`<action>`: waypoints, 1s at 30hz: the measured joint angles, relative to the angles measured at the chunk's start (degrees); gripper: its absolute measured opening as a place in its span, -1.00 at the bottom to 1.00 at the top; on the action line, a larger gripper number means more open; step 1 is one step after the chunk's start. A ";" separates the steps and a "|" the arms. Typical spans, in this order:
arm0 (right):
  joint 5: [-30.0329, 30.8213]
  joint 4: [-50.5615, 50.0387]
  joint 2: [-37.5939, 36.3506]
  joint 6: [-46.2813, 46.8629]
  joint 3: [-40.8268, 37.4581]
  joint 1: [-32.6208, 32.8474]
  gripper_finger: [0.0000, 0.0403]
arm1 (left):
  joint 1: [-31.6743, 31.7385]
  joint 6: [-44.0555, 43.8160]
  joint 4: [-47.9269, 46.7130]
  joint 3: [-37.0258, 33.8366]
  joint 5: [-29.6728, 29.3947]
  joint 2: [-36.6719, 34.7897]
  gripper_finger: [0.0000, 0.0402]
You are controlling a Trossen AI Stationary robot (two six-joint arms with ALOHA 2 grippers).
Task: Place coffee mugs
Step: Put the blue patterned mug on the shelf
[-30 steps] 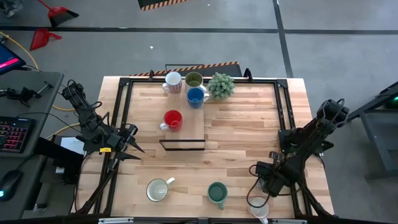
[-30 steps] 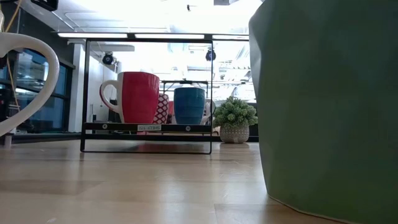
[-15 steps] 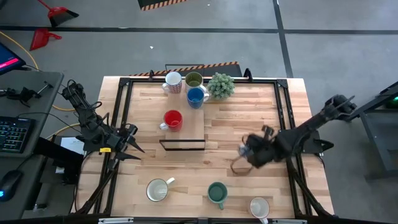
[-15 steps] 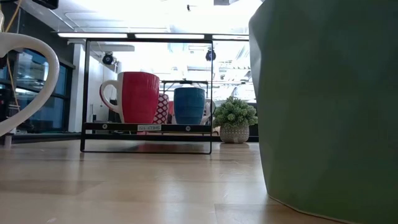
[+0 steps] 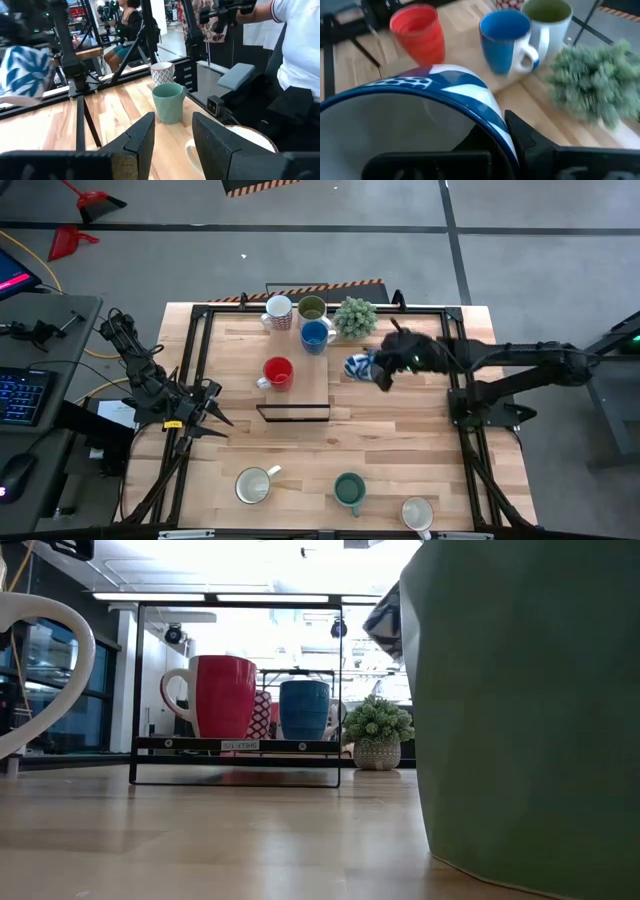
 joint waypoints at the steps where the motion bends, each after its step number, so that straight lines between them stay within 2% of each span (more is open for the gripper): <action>1: -1.59 -0.43 0.98 -1.20 1.10 -1.80 -1.00 | 0.00 0.00 0.00 0.00 0.00 0.00 -0.40; 6: -3.82 -7.73 8.80 -8.12 13.00 -7.27 -1.00 | 0.00 0.01 0.13 0.00 0.00 0.00 -0.40; 12: -12.05 -22.62 22.08 -15.08 32.04 -12.09 -1.00 | -0.02 0.02 -1.06 0.00 0.00 0.00 -0.40; 14: -14.96 -27.59 26.96 -16.45 38.29 -13.36 -1.00 | 0.00 0.02 -1.72 0.00 0.00 0.00 -0.40; 20: -17.51 -38.82 41.49 -21.20 54.48 -14.89 -1.00 | 0.00 0.02 -2.28 0.00 -0.02 -0.02 -0.40; 25: -21.08 -44.00 50.81 -24.18 63.75 -14.36 -1.00 | 0.00 0.02 -2.38 0.00 0.00 0.00 -0.40; 30: -21.59 -45.21 56.00 -26.38 68.29 -13.16 -1.00 | 0.00 0.02 -2.61 0.00 -0.05 0.00 -0.40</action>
